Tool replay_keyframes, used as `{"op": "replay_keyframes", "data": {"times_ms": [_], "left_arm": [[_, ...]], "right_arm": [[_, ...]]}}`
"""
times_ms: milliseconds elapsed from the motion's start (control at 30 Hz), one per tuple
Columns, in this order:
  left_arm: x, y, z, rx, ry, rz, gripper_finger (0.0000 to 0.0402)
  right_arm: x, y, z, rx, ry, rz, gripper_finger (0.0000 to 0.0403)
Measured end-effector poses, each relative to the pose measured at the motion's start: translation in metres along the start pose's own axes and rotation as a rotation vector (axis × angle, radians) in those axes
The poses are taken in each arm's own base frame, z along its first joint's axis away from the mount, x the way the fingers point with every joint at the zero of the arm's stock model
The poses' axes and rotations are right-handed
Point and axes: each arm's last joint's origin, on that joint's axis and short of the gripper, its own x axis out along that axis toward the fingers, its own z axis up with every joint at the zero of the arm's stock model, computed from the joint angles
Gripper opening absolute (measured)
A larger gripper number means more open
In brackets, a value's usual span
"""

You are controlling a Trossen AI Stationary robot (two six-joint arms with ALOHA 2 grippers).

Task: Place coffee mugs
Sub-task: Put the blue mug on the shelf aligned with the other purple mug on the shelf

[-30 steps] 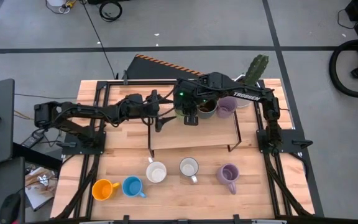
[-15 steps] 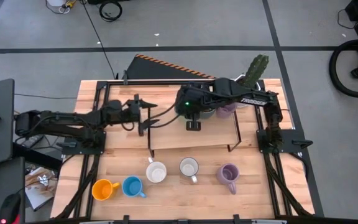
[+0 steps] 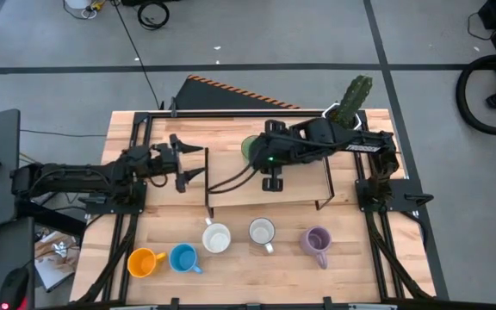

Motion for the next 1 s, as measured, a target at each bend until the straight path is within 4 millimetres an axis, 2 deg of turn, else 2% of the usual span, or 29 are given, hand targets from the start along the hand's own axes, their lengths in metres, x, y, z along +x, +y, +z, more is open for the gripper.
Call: {"op": "replay_keyframes", "data": {"times_ms": [233,400,533,733,1000], "left_arm": [[-0.018,-0.001,-0.013,-0.027,-0.049,0.003,0.0325],[-0.019,-0.001,-0.017,-0.055,-0.036,0.002,0.0325],[-0.019,-0.001,-0.016,-0.064,-0.038,0.001,0.0325],[-0.02,-0.002,-0.016,-0.076,-0.04,-0.044,0.0325],[-0.029,-0.003,-0.018,-0.062,0.004,-0.065,0.0325]], "right_arm": [[-0.009,0.02,-0.007,-0.002,-0.014,-0.051,0.013],[-0.014,0.019,-0.022,0.036,-0.039,-0.047,0.013],[-0.023,0.016,-0.041,0.071,-0.125,-0.006,0.013],[-0.031,0.027,-0.077,0.067,-0.322,0.066,0.013],[-0.011,0.036,-0.12,0.044,-0.479,0.084,0.013]]}}
